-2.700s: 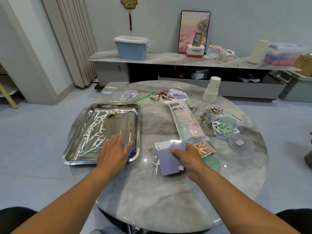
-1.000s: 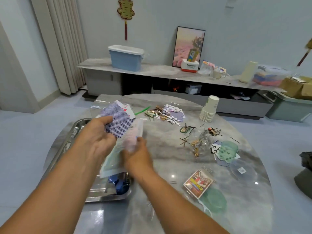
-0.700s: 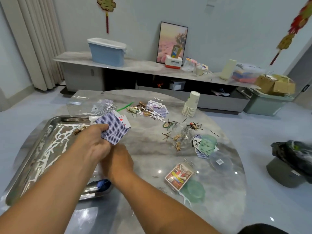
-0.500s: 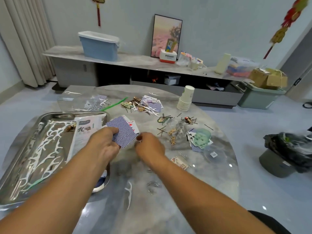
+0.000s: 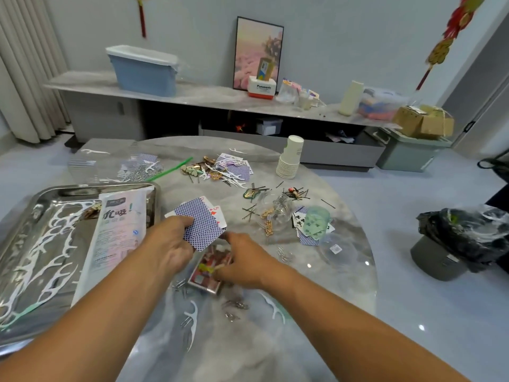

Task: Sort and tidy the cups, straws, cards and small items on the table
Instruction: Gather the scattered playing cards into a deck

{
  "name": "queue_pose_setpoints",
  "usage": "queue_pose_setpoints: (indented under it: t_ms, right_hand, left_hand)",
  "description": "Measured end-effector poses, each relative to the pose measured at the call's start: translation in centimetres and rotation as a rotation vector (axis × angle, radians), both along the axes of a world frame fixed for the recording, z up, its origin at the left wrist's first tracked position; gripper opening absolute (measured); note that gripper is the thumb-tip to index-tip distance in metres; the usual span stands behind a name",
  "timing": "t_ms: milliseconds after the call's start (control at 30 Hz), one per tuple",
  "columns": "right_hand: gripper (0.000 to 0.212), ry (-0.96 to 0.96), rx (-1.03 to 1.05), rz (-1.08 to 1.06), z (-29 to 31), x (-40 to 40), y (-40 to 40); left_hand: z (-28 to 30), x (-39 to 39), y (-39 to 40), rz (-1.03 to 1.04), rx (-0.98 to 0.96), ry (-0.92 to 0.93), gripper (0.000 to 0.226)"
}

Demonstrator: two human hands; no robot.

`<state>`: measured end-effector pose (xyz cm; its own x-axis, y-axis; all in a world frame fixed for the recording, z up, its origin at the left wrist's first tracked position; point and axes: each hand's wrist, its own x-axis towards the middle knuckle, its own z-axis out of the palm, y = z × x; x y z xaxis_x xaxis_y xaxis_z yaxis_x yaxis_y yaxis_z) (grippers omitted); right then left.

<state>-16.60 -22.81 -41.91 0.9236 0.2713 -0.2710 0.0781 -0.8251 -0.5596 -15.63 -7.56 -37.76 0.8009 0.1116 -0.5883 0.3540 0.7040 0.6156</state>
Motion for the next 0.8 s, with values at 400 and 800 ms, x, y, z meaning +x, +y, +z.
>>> queue_pose_setpoints:
  t_ms: [400, 800]
  right_hand:
    - [0.088, -0.357, -0.025, -0.549, 1.0, 8.8, -7.8]
    - [0.097, -0.412, 0.030, -0.375, -0.2, 9.0, -2.1]
  left_hand:
    - [-2.0, 0.5, -1.1, 0.029, 0.011, 0.036, 0.042]
    - [-0.5, 1.5, 0.4, 0.086, -0.066, -0.018, 0.043]
